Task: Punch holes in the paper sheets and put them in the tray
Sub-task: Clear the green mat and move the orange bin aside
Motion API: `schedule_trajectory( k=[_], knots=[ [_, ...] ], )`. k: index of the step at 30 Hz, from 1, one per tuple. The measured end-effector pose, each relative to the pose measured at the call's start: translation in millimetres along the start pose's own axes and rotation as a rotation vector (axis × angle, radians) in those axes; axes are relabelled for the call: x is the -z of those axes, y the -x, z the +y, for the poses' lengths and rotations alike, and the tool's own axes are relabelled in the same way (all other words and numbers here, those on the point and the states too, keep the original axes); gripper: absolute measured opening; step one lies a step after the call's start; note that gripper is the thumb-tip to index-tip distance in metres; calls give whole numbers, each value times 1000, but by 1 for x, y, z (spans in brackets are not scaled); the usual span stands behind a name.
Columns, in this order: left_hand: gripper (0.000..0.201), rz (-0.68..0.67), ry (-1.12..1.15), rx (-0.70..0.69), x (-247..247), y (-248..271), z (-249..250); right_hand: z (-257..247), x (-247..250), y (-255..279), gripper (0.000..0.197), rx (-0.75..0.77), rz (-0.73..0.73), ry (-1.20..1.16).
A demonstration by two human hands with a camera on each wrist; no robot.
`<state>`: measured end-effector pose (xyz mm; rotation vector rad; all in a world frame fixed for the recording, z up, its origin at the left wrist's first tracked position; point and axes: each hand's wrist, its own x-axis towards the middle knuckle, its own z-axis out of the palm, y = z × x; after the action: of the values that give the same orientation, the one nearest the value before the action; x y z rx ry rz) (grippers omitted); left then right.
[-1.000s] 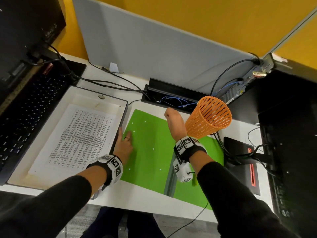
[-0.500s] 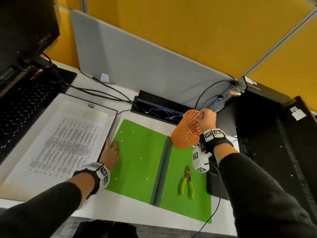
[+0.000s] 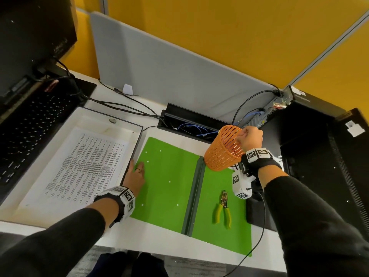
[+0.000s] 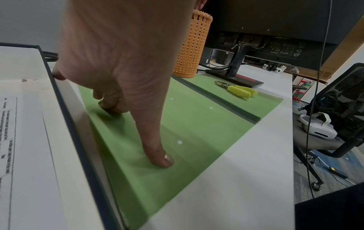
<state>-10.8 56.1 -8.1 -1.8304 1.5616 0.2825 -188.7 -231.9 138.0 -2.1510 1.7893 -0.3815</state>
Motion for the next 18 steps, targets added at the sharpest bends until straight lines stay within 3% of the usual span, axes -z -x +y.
schedule_trajectory(
  k=[4, 9, 14, 18],
  knots=[
    [77, 2, -3, 0, 2, 2, -2, -3, -6, 1, 15, 57, 85, -40],
    [73, -1, 8, 11, 3, 3, 0, -21, -35, 20, 13, 380, 86, -100],
    [70, -7, 24, 31, 4, 2, 2, -30, -95, 75, 9, 562, -196, -59],
    [68, -2, 20, 38, 6, 0, 5, -7, -143, 116, 9, 506, -471, 53]
  ],
)
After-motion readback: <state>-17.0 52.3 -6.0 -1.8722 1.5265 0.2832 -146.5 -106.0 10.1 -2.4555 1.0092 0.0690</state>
